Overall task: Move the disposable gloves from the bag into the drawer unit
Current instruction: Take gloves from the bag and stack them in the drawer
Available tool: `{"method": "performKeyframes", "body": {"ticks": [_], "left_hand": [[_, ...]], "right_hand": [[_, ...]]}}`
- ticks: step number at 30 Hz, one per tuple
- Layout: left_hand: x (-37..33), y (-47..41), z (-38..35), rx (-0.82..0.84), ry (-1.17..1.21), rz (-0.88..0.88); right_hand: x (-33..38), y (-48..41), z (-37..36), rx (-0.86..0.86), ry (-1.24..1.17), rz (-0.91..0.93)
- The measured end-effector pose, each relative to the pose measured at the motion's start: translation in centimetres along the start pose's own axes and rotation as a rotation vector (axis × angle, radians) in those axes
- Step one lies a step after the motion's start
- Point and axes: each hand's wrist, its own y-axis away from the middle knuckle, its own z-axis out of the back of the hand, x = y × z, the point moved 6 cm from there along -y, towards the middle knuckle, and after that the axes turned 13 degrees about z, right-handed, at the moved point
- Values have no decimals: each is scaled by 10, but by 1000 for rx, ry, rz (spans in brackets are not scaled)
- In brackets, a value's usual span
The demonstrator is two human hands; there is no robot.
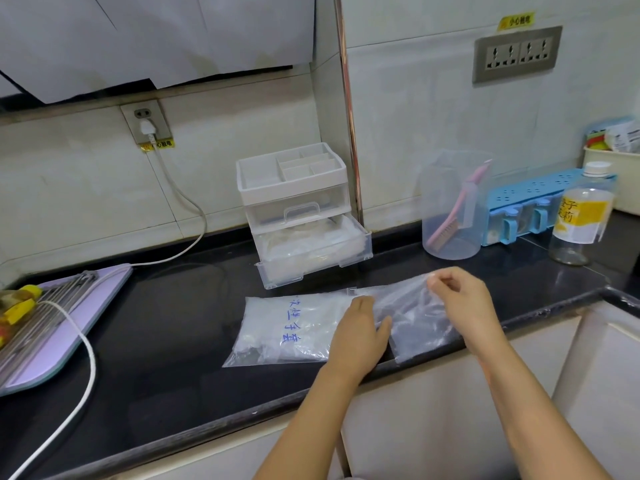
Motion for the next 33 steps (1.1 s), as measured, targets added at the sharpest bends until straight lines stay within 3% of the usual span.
{"method": "performKeyframes", "body": {"ticks": [7,12,15,17,19,22,25,33], "left_hand": [[1,-3,9,11,283,2],[31,-23,18,166,892,466],[41,-32,47,136,1132,498],[32,-32,62,282,1301,424],[17,-27,72,476,1233,319],[2,-18,84,522,990,147],[-3,-16,98,392,881,92],[24,-28,140,23,652,169]], "right_hand": [[82,2,6,259,-247,245],[116,-1,-5,638,-301,272],[121,-5,-15,798,-176,250],[125,-11,-22,828,-142,239],[127,-19,-30,828,-107,259],[126,-30,-43,809,-33,305],[119,-39,-57,796,4,317],[101,-62,-76,673,81,247]]}}
